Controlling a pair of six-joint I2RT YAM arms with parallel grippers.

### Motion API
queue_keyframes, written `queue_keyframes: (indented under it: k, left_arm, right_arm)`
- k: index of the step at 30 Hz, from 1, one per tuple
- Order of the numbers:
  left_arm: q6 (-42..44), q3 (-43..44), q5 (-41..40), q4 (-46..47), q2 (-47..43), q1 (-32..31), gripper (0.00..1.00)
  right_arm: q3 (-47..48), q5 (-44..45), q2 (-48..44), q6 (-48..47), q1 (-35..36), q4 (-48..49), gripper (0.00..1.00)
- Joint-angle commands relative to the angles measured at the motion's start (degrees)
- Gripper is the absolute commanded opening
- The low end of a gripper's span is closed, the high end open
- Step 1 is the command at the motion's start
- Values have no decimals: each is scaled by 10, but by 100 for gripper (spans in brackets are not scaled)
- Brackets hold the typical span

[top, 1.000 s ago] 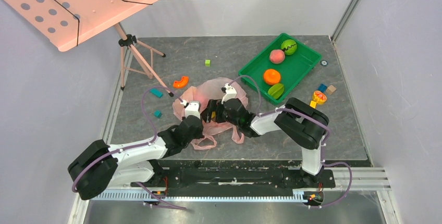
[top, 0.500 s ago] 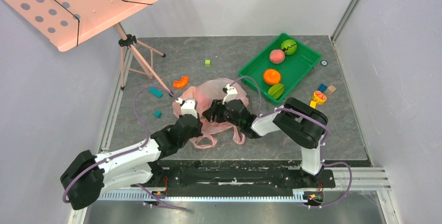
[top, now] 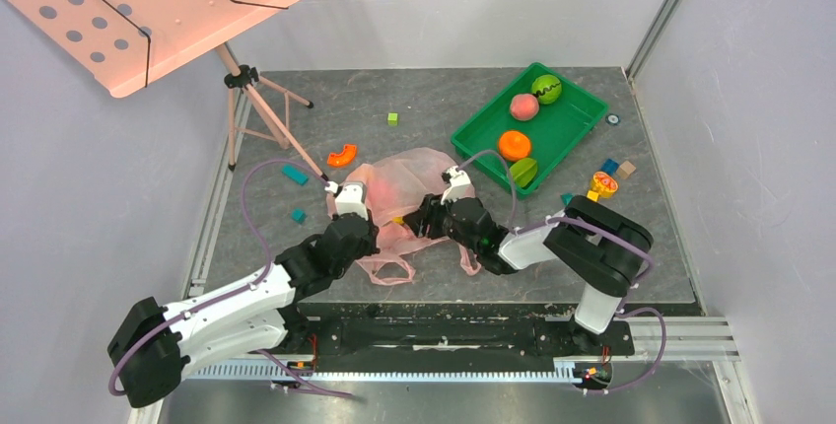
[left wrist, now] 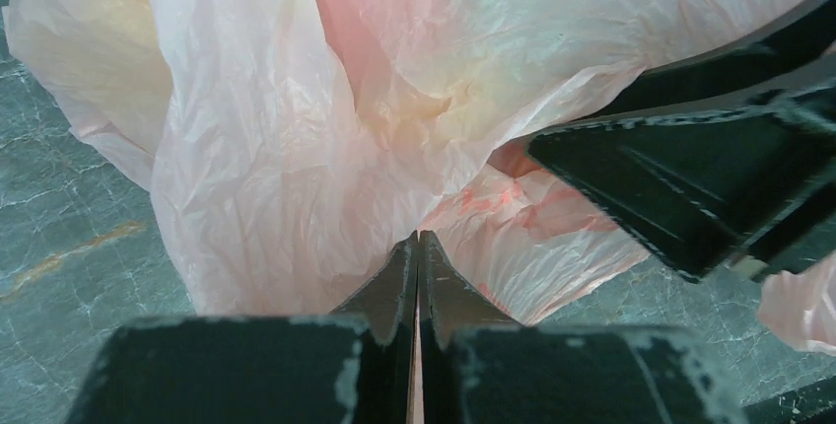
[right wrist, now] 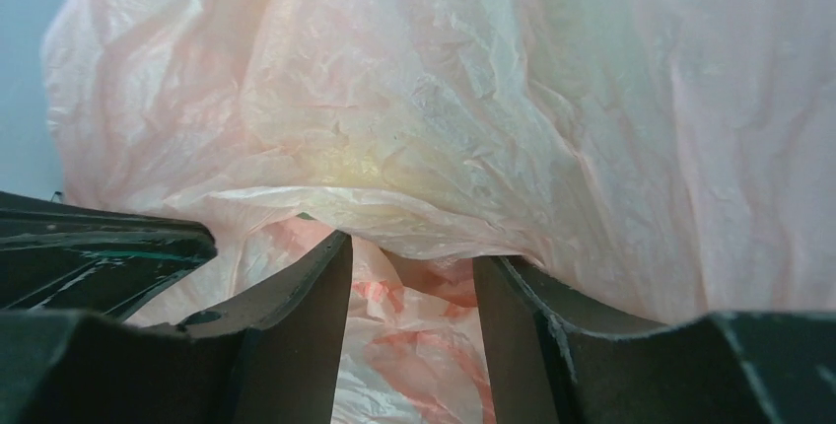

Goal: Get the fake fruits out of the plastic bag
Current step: Adjust the plastic bag at the center of the board.

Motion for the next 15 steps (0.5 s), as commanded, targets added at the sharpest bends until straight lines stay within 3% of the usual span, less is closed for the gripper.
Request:
queue_keyframes:
  k: [1,5,10,15]
  left_arm:
    - [-19,4,-26,4,-2,3,2]
    - [-7,34,-26,-3,6,31,3]
    - [-13,52,53,15,32,127,2]
    - [-11,67,62,27,44,151,2]
  right_arm:
    - [-18,32,-46,-26,-3,16,51]
    - [-22,30,-52,-31,-3,11,50]
    - [-11,2,-44,-47,-3,1,50]
    - [9,-5,-33,-58,-3,-17,54]
